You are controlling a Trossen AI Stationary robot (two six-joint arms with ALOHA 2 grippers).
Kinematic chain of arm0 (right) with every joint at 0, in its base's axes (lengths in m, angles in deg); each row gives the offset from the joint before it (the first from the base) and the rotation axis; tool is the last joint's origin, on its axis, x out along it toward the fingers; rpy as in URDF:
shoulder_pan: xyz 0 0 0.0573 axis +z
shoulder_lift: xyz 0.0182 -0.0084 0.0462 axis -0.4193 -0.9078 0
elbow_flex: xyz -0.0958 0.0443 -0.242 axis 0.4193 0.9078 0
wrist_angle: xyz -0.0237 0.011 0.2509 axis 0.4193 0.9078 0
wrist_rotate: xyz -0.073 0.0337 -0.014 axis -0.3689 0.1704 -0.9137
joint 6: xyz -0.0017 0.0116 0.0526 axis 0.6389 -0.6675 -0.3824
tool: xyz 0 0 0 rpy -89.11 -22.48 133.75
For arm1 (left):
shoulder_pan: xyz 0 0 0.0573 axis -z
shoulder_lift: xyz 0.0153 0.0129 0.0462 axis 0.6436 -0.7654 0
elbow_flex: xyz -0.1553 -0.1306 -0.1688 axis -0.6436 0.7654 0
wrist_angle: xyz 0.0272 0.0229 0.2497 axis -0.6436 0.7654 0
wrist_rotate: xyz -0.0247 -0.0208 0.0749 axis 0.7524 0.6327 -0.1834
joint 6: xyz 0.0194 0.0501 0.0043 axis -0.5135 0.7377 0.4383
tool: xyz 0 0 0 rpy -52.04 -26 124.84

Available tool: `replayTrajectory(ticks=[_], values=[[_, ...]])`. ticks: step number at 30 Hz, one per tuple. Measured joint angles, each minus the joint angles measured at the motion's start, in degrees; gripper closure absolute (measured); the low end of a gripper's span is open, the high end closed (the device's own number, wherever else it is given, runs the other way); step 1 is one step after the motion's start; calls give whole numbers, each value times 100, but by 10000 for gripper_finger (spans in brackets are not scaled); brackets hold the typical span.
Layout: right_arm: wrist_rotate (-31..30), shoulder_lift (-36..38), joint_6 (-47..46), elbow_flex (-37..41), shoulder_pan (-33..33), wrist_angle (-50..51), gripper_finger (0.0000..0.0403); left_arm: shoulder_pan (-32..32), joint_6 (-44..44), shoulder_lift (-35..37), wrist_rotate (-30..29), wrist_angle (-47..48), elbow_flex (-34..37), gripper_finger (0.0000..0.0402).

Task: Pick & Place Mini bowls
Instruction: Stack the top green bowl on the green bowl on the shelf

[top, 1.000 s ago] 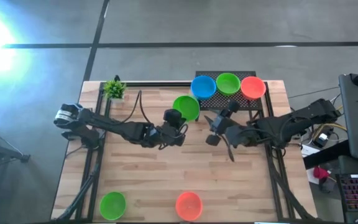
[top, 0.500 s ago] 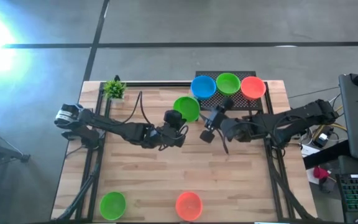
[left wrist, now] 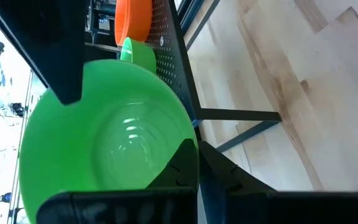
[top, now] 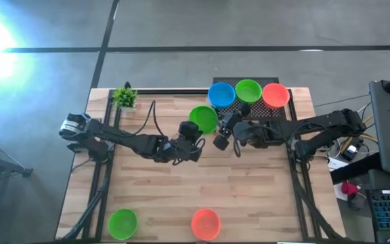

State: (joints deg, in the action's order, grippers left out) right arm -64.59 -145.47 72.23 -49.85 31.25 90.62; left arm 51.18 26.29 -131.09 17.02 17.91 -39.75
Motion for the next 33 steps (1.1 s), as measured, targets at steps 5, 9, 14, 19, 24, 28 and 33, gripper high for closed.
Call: replayTrajectory(ticks=[5, 9, 14, 19, 24, 28, 33], values=[[588, -22, -264, 0, -176, -3, 285, 20, 0, 0, -81, 12, 4, 402], [682, -32, -484, 0, -257, 86, 296, 30, 2, 0, -105, 20, 4, 402], [720, -32, -564, 0, -356, 133, 338, 34, 4, 0, -121, -7, 7, 402], [716, -32, -537, 0, -383, 127, 387, 41, 2, 0, -103, -59, 4, 401], [718, -32, -514, 0, -383, 140, 393, 38, -151, 0, -96, -59, 0, 394], [723, -32, -505, 0, -380, 144, 394, 36, -217, 0, -87, -63, -2, 380], [721, -32, -488, 0, -382, 173, 394, 36, -318, 2, -116, -54, -7, 342]])
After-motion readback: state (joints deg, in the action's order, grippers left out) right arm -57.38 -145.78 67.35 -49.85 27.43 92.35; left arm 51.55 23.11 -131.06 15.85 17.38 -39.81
